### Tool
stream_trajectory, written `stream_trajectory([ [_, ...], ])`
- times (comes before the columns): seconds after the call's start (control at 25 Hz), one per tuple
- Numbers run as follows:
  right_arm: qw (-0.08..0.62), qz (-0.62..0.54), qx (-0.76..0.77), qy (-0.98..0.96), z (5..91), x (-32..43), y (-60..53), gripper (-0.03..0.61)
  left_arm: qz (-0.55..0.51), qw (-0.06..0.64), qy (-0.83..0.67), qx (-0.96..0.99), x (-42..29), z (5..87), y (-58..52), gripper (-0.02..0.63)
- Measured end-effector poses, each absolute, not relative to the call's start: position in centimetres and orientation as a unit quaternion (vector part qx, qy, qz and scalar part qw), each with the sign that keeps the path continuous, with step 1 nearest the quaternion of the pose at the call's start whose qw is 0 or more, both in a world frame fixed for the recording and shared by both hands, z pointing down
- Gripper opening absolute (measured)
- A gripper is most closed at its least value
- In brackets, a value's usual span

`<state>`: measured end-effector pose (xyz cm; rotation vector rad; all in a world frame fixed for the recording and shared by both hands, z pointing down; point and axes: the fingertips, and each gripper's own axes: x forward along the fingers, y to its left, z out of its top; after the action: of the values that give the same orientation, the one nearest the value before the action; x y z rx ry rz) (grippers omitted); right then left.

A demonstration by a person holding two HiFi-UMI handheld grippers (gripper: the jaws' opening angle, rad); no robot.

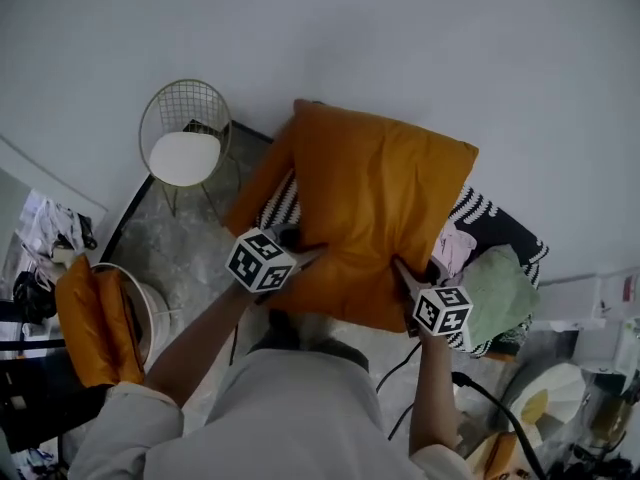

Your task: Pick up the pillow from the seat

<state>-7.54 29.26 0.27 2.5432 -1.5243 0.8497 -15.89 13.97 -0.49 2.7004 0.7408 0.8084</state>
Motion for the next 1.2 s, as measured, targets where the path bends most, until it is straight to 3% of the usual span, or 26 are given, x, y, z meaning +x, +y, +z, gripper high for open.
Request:
stream_trajectory([
  [0.64,0.015,0.197,0.873,-0.446,-7.3,-10.9,45.6,0.23,0.209,0.066,0.298,0.929,-16.8,-8.0,29.1,0.143],
  [1.2,0.003,0.182,0.879,-0.442,-8.2,-13.2,48.2,0.235,0.203,0.048,0.3,0.931,-19.1,-9.5,31.6,0.147],
])
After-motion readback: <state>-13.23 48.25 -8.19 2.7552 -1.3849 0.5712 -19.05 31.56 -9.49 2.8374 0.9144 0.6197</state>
